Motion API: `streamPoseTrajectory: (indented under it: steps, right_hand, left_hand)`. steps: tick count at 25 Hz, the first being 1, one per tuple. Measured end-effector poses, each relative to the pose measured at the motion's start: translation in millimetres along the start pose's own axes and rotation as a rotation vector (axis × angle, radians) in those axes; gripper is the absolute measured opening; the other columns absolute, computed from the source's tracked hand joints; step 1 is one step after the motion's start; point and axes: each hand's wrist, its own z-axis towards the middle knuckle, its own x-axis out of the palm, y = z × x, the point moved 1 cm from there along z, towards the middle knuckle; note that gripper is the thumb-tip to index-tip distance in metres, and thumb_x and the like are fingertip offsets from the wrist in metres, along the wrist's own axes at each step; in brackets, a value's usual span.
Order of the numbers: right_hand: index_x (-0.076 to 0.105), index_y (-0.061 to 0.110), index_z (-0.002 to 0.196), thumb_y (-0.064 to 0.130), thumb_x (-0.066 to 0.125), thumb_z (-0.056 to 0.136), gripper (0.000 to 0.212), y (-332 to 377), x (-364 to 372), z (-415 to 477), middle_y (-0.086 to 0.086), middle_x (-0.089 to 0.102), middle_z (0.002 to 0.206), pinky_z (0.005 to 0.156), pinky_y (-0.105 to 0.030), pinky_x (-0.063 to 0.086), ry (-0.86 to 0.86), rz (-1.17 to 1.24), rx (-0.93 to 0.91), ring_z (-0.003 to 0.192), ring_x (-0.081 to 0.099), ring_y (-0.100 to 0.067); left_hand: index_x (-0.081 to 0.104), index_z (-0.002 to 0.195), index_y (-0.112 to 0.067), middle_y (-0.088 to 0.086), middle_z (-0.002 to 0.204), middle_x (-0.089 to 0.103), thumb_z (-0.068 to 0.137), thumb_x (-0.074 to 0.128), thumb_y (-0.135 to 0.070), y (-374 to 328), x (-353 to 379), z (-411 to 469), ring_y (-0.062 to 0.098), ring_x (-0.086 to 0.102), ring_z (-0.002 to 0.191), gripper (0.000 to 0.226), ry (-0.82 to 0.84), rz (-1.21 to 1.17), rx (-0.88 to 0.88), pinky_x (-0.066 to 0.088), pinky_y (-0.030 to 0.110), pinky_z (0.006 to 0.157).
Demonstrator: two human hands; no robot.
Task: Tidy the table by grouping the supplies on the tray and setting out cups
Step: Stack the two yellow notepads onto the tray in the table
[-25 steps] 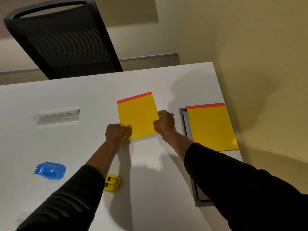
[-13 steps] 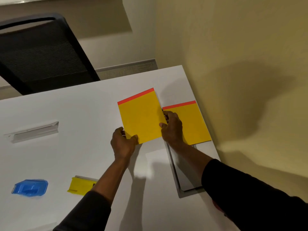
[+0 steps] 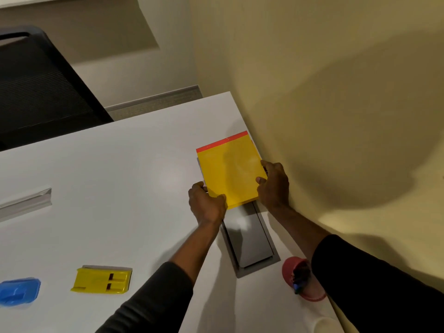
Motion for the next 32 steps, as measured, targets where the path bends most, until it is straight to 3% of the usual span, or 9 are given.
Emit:
streamPoseTrajectory:
  steps: [2, 4, 8, 10, 14, 22, 32]
  right_hand:
    - [0.056, 0.001, 0.144, -0.018, 0.069, 0.086, 0.062, -9.5, -0.3, -2.7, -0.018, 0.055, 0.132, 0.092, -0.023, 0.047, 0.005, -0.028, -0.01, 0.117, 0.062, -0.032]
    - [0.055, -0.003, 0.143, -0.022, 0.068, 0.082, 0.065, -19.9, 0.6, -2.1, -0.02, 0.056, 0.127, 0.089, -0.026, 0.05, -0.006, -0.054, -0.038, 0.112, 0.063, -0.035]
    - [0.057, -0.003, 0.139, -0.018, 0.073, 0.081, 0.062, -28.0, 9.4, -0.2, -0.02, 0.06, 0.119, 0.077, -0.023, 0.043, -0.007, -0.177, -0.115, 0.103, 0.064, -0.035]
    - [0.057, -0.001, 0.139, -0.017, 0.073, 0.08, 0.062, -29.4, 13.2, 0.0, -0.019, 0.061, 0.117, 0.074, -0.029, 0.047, -0.011, -0.231, -0.134, 0.101, 0.064, -0.036]
    - [0.055, 0.002, 0.14, -0.009, 0.073, 0.081, 0.063, -37.4, 19.8, 4.6, -0.018, 0.061, 0.117, 0.081, -0.043, 0.053, 0.001, -0.323, -0.106, 0.105, 0.059, -0.036]
    - [0.058, -0.001, 0.133, 0.0, 0.08, 0.077, 0.06, -53.8, 39.4, 6.8, -0.019, 0.062, 0.11, 0.083, -0.043, 0.053, 0.041, -0.429, -0.13, 0.095, 0.061, -0.034]
    - [0.062, -0.002, 0.127, 0.008, 0.078, 0.083, 0.048, -61.2, 45.1, 6.3, -0.026, 0.061, 0.122, 0.085, -0.046, 0.052, 0.098, -0.473, -0.136, 0.104, 0.058, -0.04]
  left_hand:
    - [0.059, 0.137, -0.009, 0.014, 0.13, 0.064, 0.074, 0.087, -0.005, 0.7, 12.8, -0.7, 0.034, 0.066, 0.116, 0.068, 0.026, 0.045, -0.007, 0.06, 0.049, 0.098]
    - [0.058, 0.138, -0.01, 0.013, 0.132, 0.063, 0.074, 0.087, -0.006, 1.7, 24.5, 0.5, 0.034, 0.065, 0.118, 0.07, 0.035, 0.071, -0.021, 0.059, 0.049, 0.099]
    - [0.056, 0.141, -0.01, 0.012, 0.137, 0.061, 0.075, 0.089, -0.008, 6.0, 36.9, 8.3, 0.034, 0.063, 0.124, 0.074, 0.034, 0.113, -0.065, 0.057, 0.048, 0.104]
    - [0.055, 0.141, -0.01, 0.012, 0.138, 0.058, 0.075, 0.09, -0.009, 6.0, 40.1, 10.3, 0.033, 0.061, 0.126, 0.075, 0.041, 0.138, -0.076, 0.056, 0.047, 0.105]
    - [0.056, 0.134, -0.01, 0.013, 0.136, 0.051, 0.073, 0.087, -0.003, 7.8, 50.2, 13.0, 0.034, 0.058, 0.124, 0.069, 0.072, 0.197, -0.09, 0.056, 0.047, 0.104]
    - [0.05, 0.142, -0.007, 0.014, 0.142, 0.047, 0.079, 0.087, -0.009, 12.6, 57.9, 13.7, 0.034, 0.05, 0.133, 0.073, 0.096, 0.244, -0.078, 0.051, 0.043, 0.108]
    - [0.044, 0.148, -0.011, 0.013, 0.147, 0.044, 0.086, 0.084, -0.026, 9.4, 57.5, 10.9, 0.035, 0.047, 0.139, 0.075, 0.099, 0.256, -0.067, 0.051, 0.047, 0.107]
